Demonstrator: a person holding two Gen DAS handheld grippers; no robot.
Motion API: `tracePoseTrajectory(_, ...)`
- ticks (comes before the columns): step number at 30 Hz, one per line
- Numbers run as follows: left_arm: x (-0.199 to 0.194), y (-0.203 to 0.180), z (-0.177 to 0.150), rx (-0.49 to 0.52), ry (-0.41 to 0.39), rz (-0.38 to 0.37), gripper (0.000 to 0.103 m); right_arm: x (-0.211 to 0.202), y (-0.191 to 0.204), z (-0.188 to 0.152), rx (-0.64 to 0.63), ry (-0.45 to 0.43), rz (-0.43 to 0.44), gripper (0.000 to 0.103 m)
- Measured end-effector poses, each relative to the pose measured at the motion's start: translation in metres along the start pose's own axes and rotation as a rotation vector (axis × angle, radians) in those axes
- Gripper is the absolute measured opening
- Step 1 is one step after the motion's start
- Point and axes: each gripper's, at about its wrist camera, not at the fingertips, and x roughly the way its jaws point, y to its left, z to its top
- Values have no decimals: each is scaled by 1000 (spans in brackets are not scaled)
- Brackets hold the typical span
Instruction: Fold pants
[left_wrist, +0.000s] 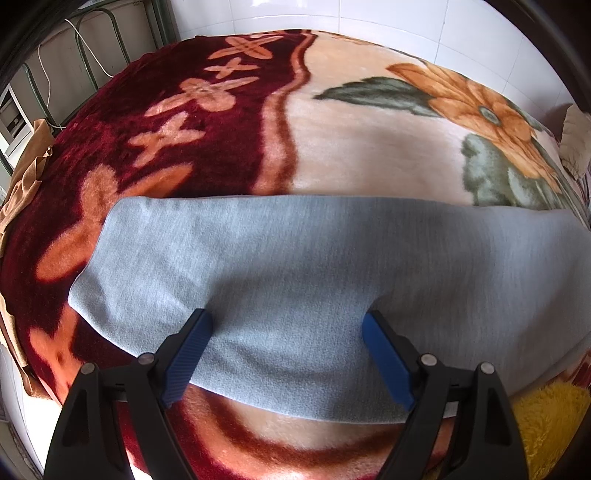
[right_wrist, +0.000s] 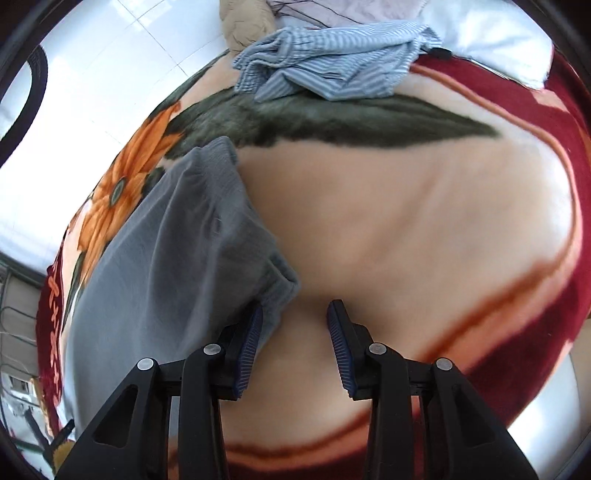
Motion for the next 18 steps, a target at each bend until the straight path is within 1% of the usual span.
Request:
tracePoseTrajectory(1,0,0,0,1,0,0,87,1,1,2,7,-1,12,38)
tracePoseTrajectory(2,0,1,0,1,-1,0,87,1,6,3,5,-9,41,34)
tracePoseTrajectory(3,0,1,0,1,-1,-1,87,0,9,3,-4,-13,53,21)
tracePoseTrajectory(4,0,0,0,1,-1,-1,87,0,12,3,-17,-14,56,18)
tracePoseTrajectory(6,0,1,1,2,-1,-1,87,-3,14,2,-29,-51,-5,9)
tracePoseTrajectory(7,0,1,0,2,-1,-1,87,-8,14,2,-28,-83,-48,9)
tracePoseTrajectory(8,0,1,0,2,0,-2,87,-15,10,1,-14,-121,-89,9)
tracePoseTrajectory(10,0,0,0,0,1,-3,87,-18,-1,0,16,-137,-109,9)
tracePoseTrajectory(12,0,0,0,1,-1,0,87,-6,-7,-1,15,-101,-118,9)
tracePoseTrajectory(14,0,0,0,2,-1,-2,88,-3,-5,-3,-23,-98,-135,10)
tracePoseTrajectory(15,0,0,0,-2,0,-4,88,-5,-4,-1,-25,-105,-137,13)
tracePoseTrajectory(16,0,0,0,-3,0,-4,88,-9,-3,-1,-19,-109,-138,22)
tracePoseTrajectory(18,1,-1,0,-2,-1,-3,88,-19,-3,-1,0,-111,-172,33)
